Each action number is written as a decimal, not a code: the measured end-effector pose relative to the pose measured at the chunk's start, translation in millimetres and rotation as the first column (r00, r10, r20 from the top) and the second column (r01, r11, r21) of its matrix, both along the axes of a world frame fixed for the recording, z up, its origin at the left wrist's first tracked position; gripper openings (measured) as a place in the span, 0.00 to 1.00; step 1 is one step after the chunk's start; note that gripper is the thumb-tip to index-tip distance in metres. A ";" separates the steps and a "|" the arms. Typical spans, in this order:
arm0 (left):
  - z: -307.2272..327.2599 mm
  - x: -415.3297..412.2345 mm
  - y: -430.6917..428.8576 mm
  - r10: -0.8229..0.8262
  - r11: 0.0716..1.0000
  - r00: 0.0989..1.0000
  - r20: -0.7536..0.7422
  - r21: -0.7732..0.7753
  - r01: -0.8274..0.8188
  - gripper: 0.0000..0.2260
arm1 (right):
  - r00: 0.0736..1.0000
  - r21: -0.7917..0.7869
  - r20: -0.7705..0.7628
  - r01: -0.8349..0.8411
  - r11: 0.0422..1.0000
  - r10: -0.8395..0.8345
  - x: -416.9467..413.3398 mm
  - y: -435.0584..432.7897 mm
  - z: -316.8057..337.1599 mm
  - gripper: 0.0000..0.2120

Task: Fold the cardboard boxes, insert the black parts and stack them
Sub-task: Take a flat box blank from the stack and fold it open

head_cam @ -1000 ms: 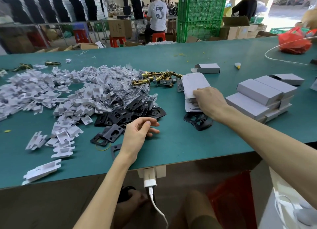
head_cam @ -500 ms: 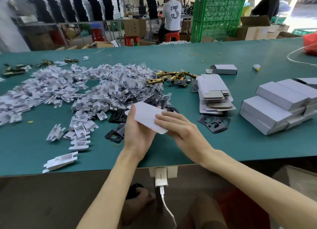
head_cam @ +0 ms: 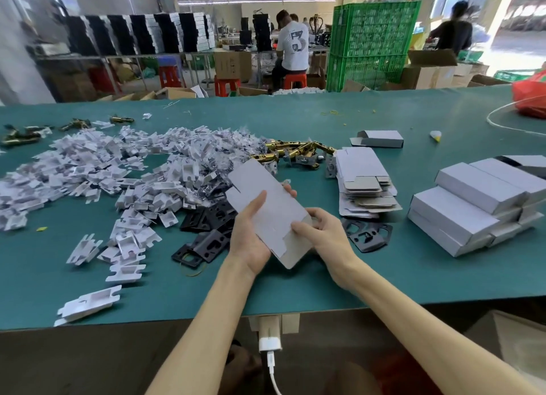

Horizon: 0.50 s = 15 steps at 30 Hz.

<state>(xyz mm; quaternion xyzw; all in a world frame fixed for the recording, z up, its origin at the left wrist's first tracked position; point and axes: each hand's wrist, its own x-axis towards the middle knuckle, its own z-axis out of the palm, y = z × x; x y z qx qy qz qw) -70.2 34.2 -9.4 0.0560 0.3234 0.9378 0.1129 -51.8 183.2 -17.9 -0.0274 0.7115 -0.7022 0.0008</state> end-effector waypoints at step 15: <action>-4.5 3.7 -2.1 -0.015 1.000 0.997 -0.075 0.021 0.017 0.22 | 0.991 -0.305 0.029 -0.117 0.945 0.132 -2.8 9.9 -13.0 0.12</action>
